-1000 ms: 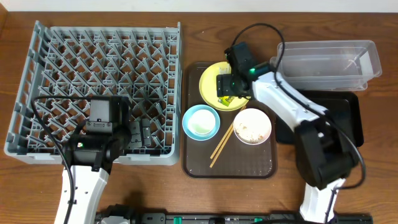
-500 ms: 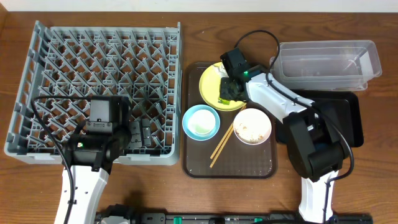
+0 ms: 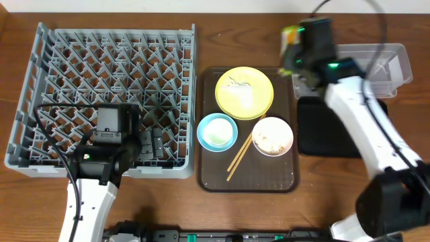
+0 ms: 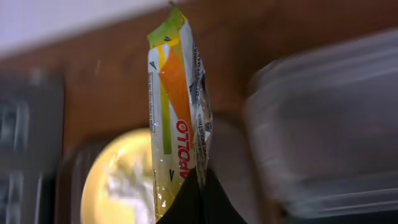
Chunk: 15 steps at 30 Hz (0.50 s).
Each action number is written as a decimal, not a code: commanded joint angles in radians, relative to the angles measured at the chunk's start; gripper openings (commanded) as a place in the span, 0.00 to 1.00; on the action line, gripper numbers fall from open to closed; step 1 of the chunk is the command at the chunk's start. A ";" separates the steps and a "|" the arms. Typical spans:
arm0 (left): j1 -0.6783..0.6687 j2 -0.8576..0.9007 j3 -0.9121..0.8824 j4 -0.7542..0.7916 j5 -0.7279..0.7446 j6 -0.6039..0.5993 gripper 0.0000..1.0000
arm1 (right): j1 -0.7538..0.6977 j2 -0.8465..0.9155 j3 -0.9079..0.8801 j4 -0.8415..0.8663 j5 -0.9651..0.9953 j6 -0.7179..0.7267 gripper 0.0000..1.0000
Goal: Sort waste into correct bins and load items into the dishwasher rack
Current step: 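Carry the wrapper with the right gripper and drop it into the clear bin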
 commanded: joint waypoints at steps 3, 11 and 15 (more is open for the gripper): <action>0.005 -0.002 0.022 0.001 0.010 -0.013 0.95 | -0.116 0.000 0.004 -0.011 -0.005 0.008 0.01; 0.005 -0.002 0.022 0.004 0.010 -0.013 0.95 | -0.205 0.000 0.002 -0.047 0.054 0.018 0.06; 0.005 -0.002 0.022 0.004 0.010 -0.013 0.95 | -0.229 0.000 0.002 -0.088 0.120 0.061 0.28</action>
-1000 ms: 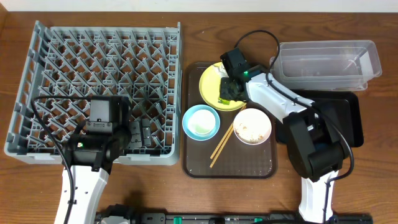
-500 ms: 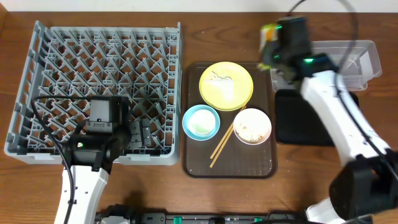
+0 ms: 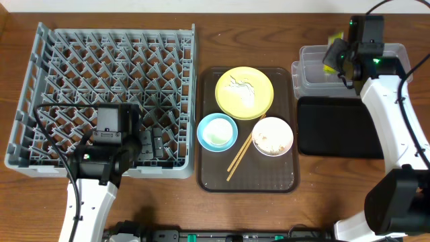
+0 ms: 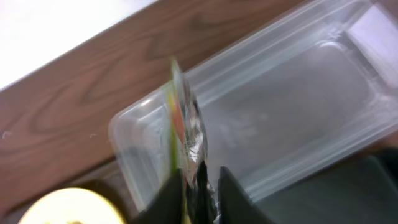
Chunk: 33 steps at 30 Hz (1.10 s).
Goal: Sort waste into correct bins and load items into the dishwasher rack
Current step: 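Carry the wrapper with the right gripper and drop it into the clear bin, then move the right gripper back to the plate and grasp the white tissue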
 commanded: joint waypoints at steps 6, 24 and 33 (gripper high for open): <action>0.005 -0.002 0.022 0.002 0.010 -0.013 0.95 | -0.024 0.006 0.001 -0.022 0.038 0.024 0.61; 0.005 -0.002 0.022 0.002 0.010 -0.013 0.95 | 0.241 0.037 0.000 -0.025 -0.330 -0.330 0.63; 0.005 -0.002 0.022 0.001 0.010 -0.013 0.95 | 0.394 0.222 0.000 0.001 -0.264 -0.342 0.61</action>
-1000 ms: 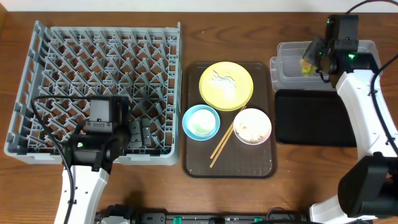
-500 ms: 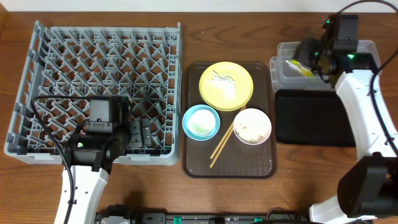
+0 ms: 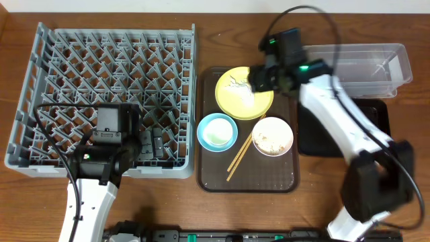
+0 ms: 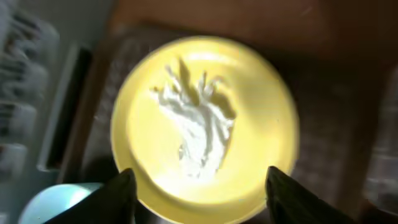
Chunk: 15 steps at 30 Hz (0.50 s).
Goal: Sort waste into correct bins and load items into the dishwasher rack
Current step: 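Move the right gripper back to the plate and grasp the white tissue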
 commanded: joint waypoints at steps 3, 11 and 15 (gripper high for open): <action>0.005 -0.002 0.022 0.000 0.010 -0.013 0.95 | 0.039 0.121 0.000 0.015 0.026 -0.002 0.58; 0.005 -0.002 0.022 0.000 0.010 -0.013 0.95 | 0.053 0.219 0.000 0.037 0.026 0.045 0.31; 0.005 -0.002 0.022 0.000 0.010 -0.013 0.95 | 0.044 0.190 0.005 0.046 0.026 0.044 0.19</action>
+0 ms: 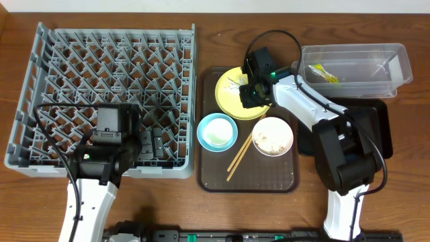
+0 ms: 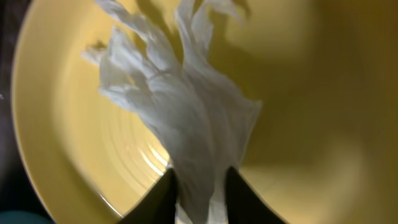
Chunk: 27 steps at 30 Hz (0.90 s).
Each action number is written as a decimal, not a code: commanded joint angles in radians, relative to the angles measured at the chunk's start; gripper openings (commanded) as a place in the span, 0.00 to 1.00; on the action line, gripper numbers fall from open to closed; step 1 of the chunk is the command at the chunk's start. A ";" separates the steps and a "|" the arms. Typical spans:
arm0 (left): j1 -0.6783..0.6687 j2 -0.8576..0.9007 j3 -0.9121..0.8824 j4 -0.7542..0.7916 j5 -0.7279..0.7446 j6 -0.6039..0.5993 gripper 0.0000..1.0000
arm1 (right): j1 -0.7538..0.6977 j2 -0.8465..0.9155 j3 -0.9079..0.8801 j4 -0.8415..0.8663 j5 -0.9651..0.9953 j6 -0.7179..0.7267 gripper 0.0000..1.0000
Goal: Sort waste into correct bins and load items into the dishwasher rack
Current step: 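Move the right gripper back to the plate and grasp the white tissue, then carry the tissue with the right gripper and drop it into the clear bin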
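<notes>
A crumpled white napkin [image 2: 180, 106] lies on the yellow plate [image 2: 311, 93] at the back of the brown tray [image 1: 215, 178]. My right gripper [image 2: 198, 202] is down on the plate [image 1: 232, 101], and its fingers are shut on the napkin's near end. The yellow-orange snack wrapper [image 1: 322, 72] lies in the clear bin [image 1: 396, 57]. On the tray sit a light blue bowl [image 1: 216, 131], a white bowl with food scraps [image 1: 272, 136] and a pair of chopsticks [image 1: 238, 158]. My left gripper [image 1: 151, 144] rests open over the front edge of the grey dishwasher rack [image 1: 114, 67].
A black bin [image 1: 376, 134] sits in front of the clear bin, right of the tray. The rack fills the left half of the table. My right arm reaches across from the right, over the tray's back right corner.
My right gripper was open above the yellow plate with its fingers wide apart. Now it is lower and shut on the napkin. The left arm has not moved.
My right gripper held the snack wrapper near the tray's back right corner, then over the clear bin. Later it was open above the yellow plate, without the wrapper. Now the wrapper lies in the clear bin and the gripper grips the napkin.
</notes>
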 commanded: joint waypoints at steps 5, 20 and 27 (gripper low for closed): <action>0.005 -0.002 0.022 0.000 0.010 -0.013 0.95 | -0.050 -0.111 0.015 0.009 0.011 0.010 0.08; 0.005 -0.002 0.022 0.000 0.010 -0.013 0.95 | -0.407 -0.307 0.015 0.076 0.125 0.074 0.04; 0.005 -0.002 0.022 0.000 0.010 -0.013 0.95 | -0.503 -0.293 0.014 0.046 0.142 0.092 0.11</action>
